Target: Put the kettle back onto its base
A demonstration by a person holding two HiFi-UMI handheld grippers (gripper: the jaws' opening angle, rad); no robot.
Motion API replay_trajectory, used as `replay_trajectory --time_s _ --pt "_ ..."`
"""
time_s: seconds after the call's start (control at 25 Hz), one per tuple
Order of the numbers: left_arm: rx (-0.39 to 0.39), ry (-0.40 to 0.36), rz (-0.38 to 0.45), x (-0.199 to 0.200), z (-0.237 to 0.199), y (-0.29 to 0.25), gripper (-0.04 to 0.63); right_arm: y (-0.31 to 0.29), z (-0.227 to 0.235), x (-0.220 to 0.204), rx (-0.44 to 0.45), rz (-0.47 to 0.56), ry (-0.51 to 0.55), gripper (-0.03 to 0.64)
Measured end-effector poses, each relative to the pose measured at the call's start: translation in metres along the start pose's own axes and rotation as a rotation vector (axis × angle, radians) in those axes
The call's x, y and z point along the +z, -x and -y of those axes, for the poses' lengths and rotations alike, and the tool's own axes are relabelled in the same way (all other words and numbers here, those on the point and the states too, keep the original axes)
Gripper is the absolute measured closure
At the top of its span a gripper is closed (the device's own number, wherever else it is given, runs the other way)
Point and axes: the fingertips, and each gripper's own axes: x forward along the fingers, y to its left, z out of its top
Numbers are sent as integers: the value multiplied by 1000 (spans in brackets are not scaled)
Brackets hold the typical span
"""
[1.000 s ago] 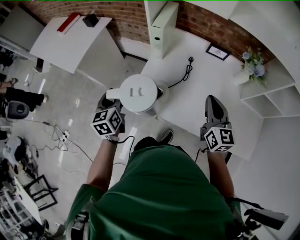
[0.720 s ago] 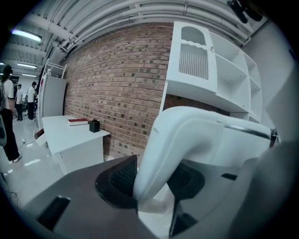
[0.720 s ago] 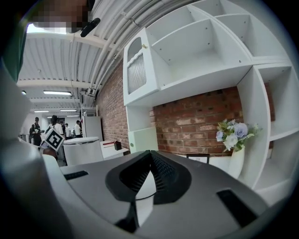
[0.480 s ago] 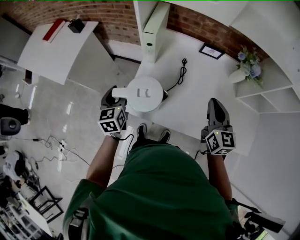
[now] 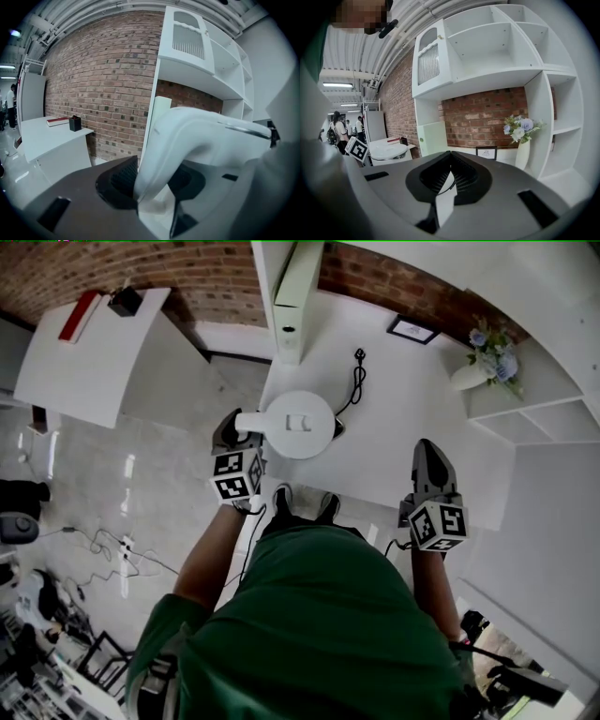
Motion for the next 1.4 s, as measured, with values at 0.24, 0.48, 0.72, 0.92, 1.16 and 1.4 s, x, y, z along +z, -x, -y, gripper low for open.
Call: replay_trajectory --time_s 0.24,0.48,0.72,0.92,1.16,1.4 --pt "-40 7 -3 1 6 -12 416 0 -4 -3 -16 -4 -3 595" --pt "-65 -22 -6 0 22 -21 416 -2 -8 -4 -16 -3 -12 595" --pt "-79 -32 -11 -3 17 -22 416 -1 -10 -2 -10 5 -17 595" --pt "-64 -65 -18 -10 15 -19 416 0 -11 -3 -3 8 -22 595" --pt "-17 -110 -106 -17 13 -10 402 -3 -19 1 28 17 -17 595" --pt "-31 -120 -125 -21 16 24 396 -6 -23 6 41 27 -11 595"
